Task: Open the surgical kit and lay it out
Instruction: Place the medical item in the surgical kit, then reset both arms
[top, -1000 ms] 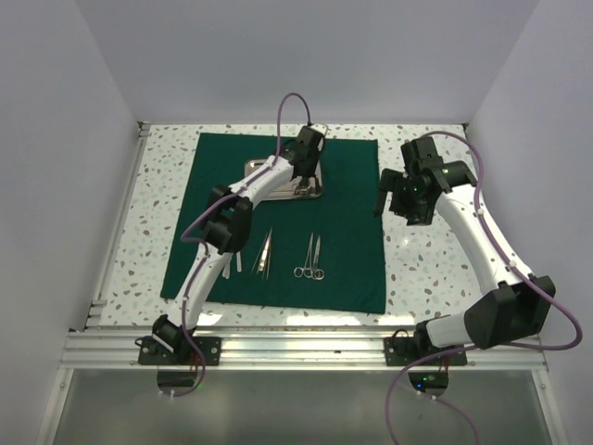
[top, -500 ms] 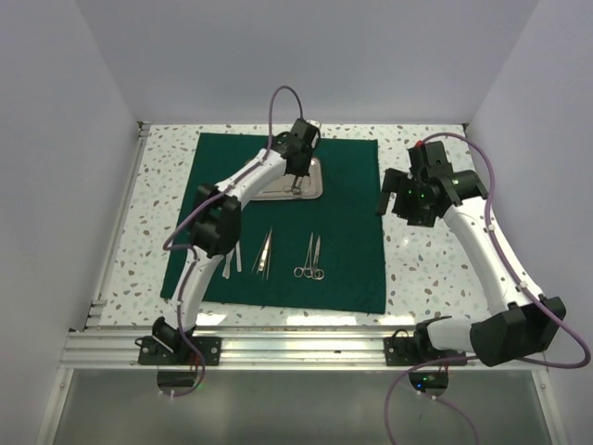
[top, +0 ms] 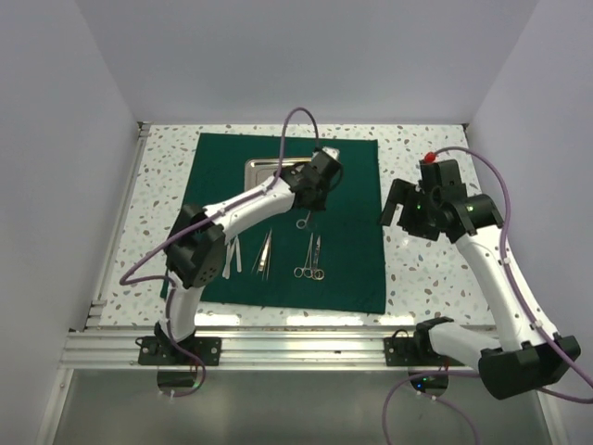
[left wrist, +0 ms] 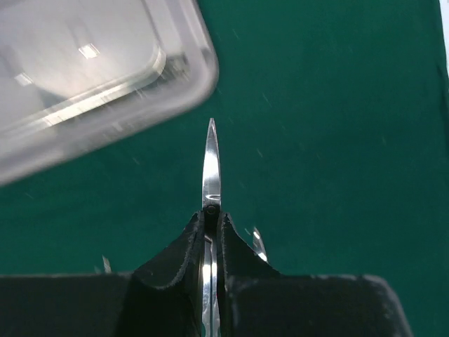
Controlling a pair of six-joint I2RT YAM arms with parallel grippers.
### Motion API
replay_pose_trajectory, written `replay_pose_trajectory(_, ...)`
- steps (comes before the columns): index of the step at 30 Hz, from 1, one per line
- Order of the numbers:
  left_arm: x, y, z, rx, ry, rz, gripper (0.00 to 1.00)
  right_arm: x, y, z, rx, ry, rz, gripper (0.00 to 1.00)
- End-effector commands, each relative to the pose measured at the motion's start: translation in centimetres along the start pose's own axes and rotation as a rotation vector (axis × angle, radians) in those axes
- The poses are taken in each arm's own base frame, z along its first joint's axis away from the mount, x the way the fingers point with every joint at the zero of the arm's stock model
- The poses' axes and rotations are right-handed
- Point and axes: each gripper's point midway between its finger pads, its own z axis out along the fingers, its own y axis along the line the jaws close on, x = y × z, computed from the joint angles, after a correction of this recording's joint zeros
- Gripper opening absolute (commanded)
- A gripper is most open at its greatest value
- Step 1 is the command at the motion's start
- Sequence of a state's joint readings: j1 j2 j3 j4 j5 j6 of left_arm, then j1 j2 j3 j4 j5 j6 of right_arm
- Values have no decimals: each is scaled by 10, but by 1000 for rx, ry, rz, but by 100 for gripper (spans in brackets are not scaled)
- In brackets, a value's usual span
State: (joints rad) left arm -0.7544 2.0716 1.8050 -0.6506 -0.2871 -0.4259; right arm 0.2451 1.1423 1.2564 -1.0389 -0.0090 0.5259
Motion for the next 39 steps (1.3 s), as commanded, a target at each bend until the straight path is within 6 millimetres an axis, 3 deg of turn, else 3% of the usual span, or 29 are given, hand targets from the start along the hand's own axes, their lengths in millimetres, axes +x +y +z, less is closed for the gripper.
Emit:
replay_pose_trajectory(1,28,-20,-29,8,15,-75,0,9,2,-11,-49,-9,20,87)
replay_pose_trajectory(3,51,-22,-32,-2,46,-99,0,14,1,-16,-57,-11,25,87)
replay_pose_trajectory(9,87,-41,-45,-2,57,-120,0,37,-8,-32,-73,2,28,87)
replay_pose_trajectory(16,113,-61,-44,-9,74,-127,0,54,-20,-59,-68,-7,-2,87)
replay_pose_trajectory(17,115,-62,-44,-14,77,-131,7,55,-21,-61,-68,-11,-6,87)
replay_pose_trajectory(18,115,-64,-45,-19,70,-141,26,59,-24,-66,-69,-12,-13,87)
replay_pose_trajectory(19,117,-67,-49,-14,68,-136,34,60,-24,-68,-71,-14,-16,87)
replay_pose_trajectory(21,111,-69,-56,-23,45,-146,47,65,-27,-74,-76,-19,-20,88)
replay_pose_trajectory(23,108,-67,-63,-34,39,-147,52,66,-27,-77,-85,-26,-22,88)
replay_pose_trajectory(24,99,-67,-71,-33,18,-162,66,68,-27,-80,-90,-32,-23,88)
replay_pose_trajectory(27,84,-62,-90,-27,-20,-175,80,68,-27,-83,-102,-46,-31,90)
replay_pose_trajectory(32,61,-35,-135,-43,-98,-150,84,60,-17,-97,-167,-117,-42,93)
replay_pose_trajectory(39,32,44,-218,-165,-283,-96,84,28,-2,-120,-213,-268,-58,98)
